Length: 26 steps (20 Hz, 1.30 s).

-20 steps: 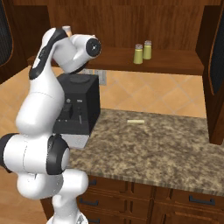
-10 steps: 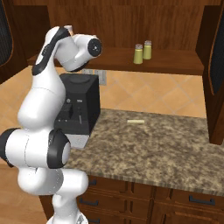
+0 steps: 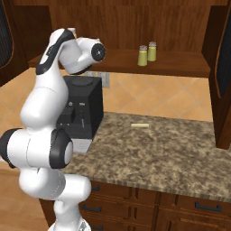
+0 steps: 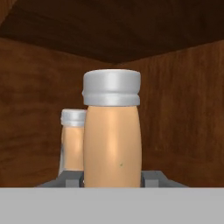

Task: Put the shaker and condiment bottle from the counter next to their counterparts in the cabinet.

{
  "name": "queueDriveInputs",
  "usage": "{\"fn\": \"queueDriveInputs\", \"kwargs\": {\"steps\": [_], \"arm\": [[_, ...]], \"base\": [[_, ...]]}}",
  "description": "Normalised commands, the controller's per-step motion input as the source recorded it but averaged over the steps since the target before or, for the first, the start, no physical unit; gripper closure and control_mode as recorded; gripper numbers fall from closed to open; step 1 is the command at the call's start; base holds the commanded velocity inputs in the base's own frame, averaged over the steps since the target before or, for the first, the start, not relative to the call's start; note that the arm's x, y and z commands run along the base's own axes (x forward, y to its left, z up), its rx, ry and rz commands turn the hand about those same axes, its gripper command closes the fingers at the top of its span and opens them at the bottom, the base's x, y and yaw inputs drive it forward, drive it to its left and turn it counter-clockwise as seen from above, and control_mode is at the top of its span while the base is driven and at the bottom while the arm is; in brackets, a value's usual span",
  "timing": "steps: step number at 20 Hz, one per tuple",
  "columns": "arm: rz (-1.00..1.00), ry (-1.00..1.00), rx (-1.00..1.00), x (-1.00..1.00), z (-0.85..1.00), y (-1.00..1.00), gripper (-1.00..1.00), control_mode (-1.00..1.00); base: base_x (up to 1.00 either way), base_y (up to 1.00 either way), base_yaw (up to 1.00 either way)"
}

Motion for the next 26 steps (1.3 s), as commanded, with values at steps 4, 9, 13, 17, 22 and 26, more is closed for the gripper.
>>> {"fn": "queueDriveInputs", "kwargs": {"steps": [4, 9, 13, 17, 22, 26], "arm": [[0.00, -0.02, 0.00, 0.22, -0.10, 0.13, 1.00, -1.00], [0.00, 0.00, 0.03, 0.20, -0.04, 0.07, 1.00, -1.00], [0.00, 0.00, 0.04, 0.16, -0.01, 0.03, 1.00, -1.00], [0.00, 0.00, 0.03, 0.18, -0.04, 0.03, 1.00, -1.00], [0.00, 0.00, 0.00, 0.21, -0.16, 0.07, 1.00, -1.00], [0.00, 0.00, 0.00, 0.21, -0.15, 0.02, 1.00, -1.00]], "base": [[0.00, 0.00, 0.00], [0.00, 0.00, 0.00], [0.00, 0.00, 0.00], [0.00, 0.00, 0.00], [0.00, 0.00, 0.00], [0.00, 0.00, 0.00]]}}
